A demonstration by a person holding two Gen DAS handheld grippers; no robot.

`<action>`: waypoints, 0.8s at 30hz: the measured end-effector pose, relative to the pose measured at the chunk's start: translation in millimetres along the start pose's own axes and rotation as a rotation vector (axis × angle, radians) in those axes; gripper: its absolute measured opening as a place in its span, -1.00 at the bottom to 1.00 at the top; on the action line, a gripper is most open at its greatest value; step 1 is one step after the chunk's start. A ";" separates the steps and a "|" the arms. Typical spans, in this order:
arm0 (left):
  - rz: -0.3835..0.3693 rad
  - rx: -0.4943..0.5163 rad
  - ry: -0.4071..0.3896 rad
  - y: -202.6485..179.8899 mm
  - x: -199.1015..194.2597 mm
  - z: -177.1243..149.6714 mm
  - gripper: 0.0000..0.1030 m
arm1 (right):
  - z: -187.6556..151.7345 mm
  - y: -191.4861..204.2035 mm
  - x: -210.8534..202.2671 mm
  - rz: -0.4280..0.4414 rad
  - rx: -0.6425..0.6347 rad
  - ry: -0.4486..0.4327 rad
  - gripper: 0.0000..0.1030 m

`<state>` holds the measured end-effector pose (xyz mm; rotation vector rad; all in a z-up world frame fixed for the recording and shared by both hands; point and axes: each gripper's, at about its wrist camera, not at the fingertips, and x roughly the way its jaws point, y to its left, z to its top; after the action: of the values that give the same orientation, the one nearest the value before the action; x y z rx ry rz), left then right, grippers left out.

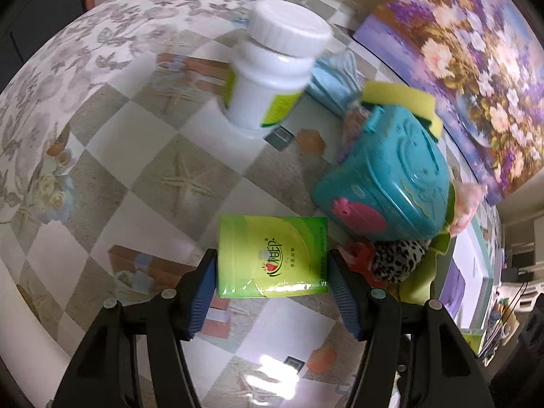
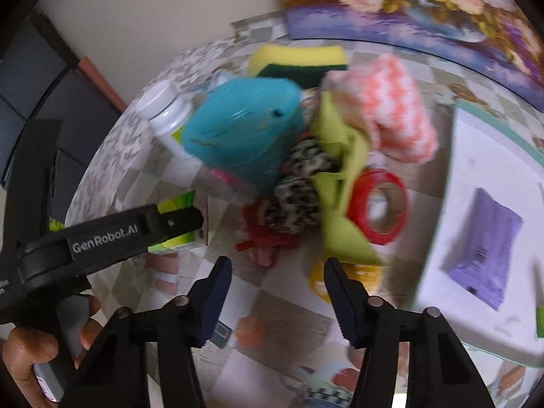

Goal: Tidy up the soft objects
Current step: 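Grasp the red plush toy with the right gripper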

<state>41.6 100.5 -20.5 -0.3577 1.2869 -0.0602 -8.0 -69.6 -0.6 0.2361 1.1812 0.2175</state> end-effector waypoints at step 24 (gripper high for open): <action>-0.037 -0.058 0.000 33.7 -1.9 0.4 0.26 | 18.9 52.8 72.7 -0.173 -0.167 0.051 0.05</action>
<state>36.3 132.8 -28.5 -0.4316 1.2837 -0.0544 33.8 0.5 -42.5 -0.0186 1.2203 0.1698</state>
